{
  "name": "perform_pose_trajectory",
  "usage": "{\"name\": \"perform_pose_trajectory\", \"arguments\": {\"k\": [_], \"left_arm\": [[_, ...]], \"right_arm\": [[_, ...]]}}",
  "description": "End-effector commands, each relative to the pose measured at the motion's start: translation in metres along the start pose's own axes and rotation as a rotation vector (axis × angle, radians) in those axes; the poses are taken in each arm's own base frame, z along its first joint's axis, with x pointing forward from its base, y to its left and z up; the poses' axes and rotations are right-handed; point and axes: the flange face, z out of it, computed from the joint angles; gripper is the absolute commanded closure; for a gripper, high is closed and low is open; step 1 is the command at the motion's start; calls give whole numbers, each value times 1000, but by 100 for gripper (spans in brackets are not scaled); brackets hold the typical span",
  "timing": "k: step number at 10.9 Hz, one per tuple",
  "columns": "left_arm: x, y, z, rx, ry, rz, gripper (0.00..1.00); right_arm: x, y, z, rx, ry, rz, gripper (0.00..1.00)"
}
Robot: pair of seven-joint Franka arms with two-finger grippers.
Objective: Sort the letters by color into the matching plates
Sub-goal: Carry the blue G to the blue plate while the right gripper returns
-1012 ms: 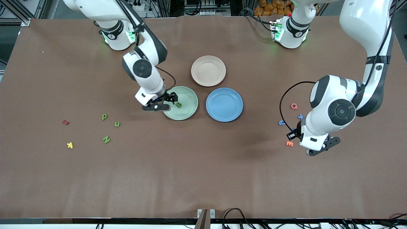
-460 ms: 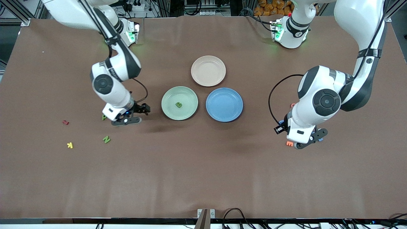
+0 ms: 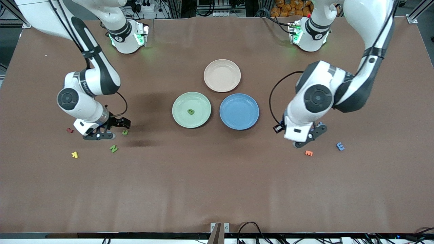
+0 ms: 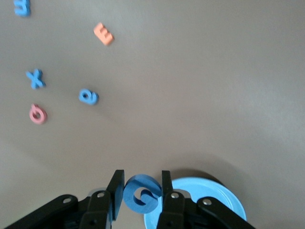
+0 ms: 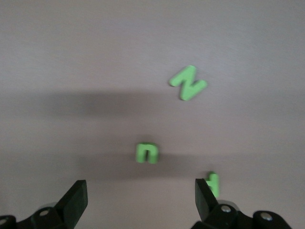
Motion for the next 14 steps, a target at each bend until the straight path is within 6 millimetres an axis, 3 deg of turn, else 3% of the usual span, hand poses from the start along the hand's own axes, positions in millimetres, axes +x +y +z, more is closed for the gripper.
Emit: {"name": "perform_pose_trajectory", "arguments": {"k": [1,3,5,7,10,14], "left_arm": [[-36,23,18,38,2,-4,100],[-60,39,31,50,-6,22,100],[-80,57,46,27,-16,1,100],[-111,78,65,17,-9,-3,100],[-133,94,84,-3,-14,31,100],[-156,106,120,-9,43,24,100]], "right_arm": [[-14,33,4,-15,-14,-25,0],[-21,63,8,-49,-26,-87,0],[-23,79,10,-46,-30,-123,0],[-22,82,14,-41,-25,-123,0],[-24,74,38,-24,-15,-144,0],[-29,80,57,-5,-38,-133,0]]}}
